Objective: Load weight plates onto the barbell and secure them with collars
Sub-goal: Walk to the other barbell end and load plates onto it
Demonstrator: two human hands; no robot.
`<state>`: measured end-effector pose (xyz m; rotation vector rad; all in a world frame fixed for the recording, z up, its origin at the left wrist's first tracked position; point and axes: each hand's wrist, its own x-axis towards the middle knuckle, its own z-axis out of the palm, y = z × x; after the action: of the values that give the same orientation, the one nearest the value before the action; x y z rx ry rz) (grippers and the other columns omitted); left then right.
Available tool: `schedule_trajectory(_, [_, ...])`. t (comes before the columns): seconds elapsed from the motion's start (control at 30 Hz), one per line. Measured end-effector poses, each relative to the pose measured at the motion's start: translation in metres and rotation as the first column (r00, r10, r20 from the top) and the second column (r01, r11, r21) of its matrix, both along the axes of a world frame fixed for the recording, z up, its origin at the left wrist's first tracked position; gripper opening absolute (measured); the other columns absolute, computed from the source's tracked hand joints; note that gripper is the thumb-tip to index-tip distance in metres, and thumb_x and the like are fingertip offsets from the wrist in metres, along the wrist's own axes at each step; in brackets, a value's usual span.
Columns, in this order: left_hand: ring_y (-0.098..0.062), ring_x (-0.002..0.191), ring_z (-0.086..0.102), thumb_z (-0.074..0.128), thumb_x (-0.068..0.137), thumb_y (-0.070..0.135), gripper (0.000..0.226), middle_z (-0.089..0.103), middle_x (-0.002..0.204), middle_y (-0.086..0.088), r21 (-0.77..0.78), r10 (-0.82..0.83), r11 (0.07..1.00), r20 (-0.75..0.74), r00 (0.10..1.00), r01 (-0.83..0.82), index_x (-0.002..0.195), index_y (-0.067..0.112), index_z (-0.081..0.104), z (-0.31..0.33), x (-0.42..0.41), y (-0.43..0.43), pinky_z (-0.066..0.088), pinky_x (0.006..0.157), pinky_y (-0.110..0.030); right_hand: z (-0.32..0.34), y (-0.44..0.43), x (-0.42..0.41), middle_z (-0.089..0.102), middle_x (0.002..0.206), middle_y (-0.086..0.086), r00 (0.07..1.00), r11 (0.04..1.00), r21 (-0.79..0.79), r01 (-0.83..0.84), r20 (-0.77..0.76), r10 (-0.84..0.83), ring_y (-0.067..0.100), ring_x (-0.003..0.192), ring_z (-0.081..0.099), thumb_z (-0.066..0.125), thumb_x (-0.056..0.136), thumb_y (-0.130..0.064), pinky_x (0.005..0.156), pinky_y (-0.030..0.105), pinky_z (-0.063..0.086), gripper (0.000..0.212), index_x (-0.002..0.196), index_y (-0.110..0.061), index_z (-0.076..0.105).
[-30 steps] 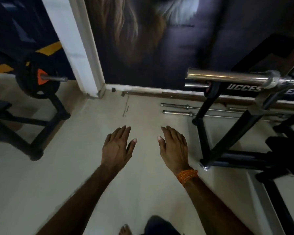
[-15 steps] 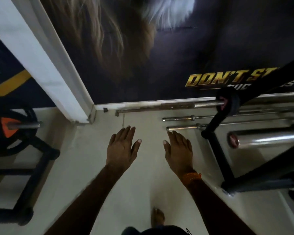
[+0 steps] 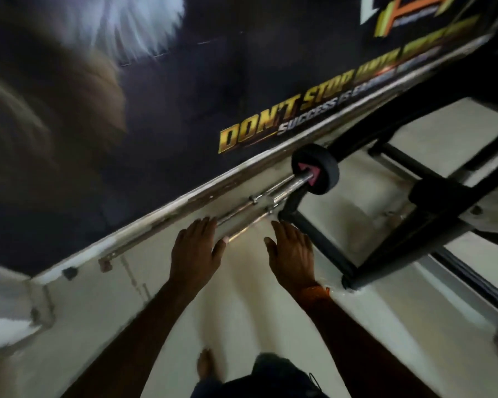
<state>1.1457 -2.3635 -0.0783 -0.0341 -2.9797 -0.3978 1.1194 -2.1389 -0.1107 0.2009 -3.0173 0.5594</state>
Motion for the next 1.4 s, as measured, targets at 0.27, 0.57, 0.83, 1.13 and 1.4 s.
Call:
schedule_trajectory(0.27, [-0.027, 0.097, 0.069, 0.042, 0.095, 0.049, 0.055, 0.071, 0.111, -0.011, -0.066, -0.315, 0.947, 0.019, 0.949, 0.316, 0.125, 0.010, 0.064, 0.000, -0.156, -0.027, 0.055, 0.079, -0.039, 0.004, -0.027, -0.073, 0.052, 0.149, 0.009, 0.953, 0.952, -0.043, 0.302, 0.003, -0.302, 0.030, 0.136, 0.050, 0.051, 0.099, -0.043, 0.111, 0.050, 0.042, 0.057, 0.150, -0.019, 0.042])
schedule_trajectory(0.57, [-0.026, 0.110, 0.066, 0.029, 0.093, 0.055, 0.067, 0.067, 0.125, -0.010, -0.063, -0.489, 0.866, 0.104, 0.866, 0.496, 0.136, 0.011, 0.056, -0.021, -0.308, -0.011, 0.054, 0.086, -0.040, -0.019, -0.015, -0.191, 0.056, 0.144, 0.011, 0.851, 0.853, -0.046, 0.520, 0.112, -0.513, 0.034, 0.131, 0.053, 0.063, 0.095, -0.037, 0.108, 0.050, 0.043, 0.058, 0.146, -0.017, 0.045])
schedule_trajectory(0.83, [-0.027, 0.112, 0.065, 0.047, 0.097, 0.056, 0.060, 0.066, 0.126, -0.011, 0.012, -0.639, 0.764, 0.153, 0.754, 0.645, 0.137, 0.012, 0.054, -0.077, -0.446, 0.067, 0.056, 0.087, -0.039, -0.039, 0.038, -0.276, 0.055, 0.141, 0.008, 0.695, 0.702, -0.028, 0.712, 0.171, -0.698, 0.029, 0.127, 0.055, 0.064, 0.096, -0.031, 0.105, 0.045, 0.047, 0.063, 0.151, -0.018, 0.036])
schedule_trajectory(1.13, [-0.030, 0.136, 0.047, 0.056, 0.091, 0.060, 0.091, 0.035, 0.158, -0.013, 0.229, -0.581, 0.813, 0.285, 0.762, 0.535, 0.158, 0.015, 0.014, -0.184, -0.534, 0.145, 0.047, 0.101, -0.042, -0.135, 0.098, -0.343, 0.057, 0.137, 0.009, 0.538, 0.534, -0.073, 0.842, 0.192, -0.821, 0.030, 0.122, 0.056, 0.068, 0.093, -0.035, 0.087, 0.040, 0.051, 0.059, 0.144, -0.020, 0.042])
schedule_trajectory(1.4, [-0.027, 0.112, 0.064, 0.073, 0.085, 0.042, 0.073, 0.060, 0.129, -0.011, 0.520, -0.541, 0.740, 0.083, 0.837, 0.427, 0.141, 0.008, 0.042, -0.244, -0.541, 0.189, 0.047, 0.080, -0.024, -0.191, 0.096, -0.374, 0.059, 0.110, -0.003, 0.378, 0.323, -0.357, 0.876, 0.094, -0.921, 0.018, 0.094, 0.062, 0.074, 0.088, -0.041, 0.076, 0.042, 0.056, 0.046, 0.113, -0.025, 0.038])
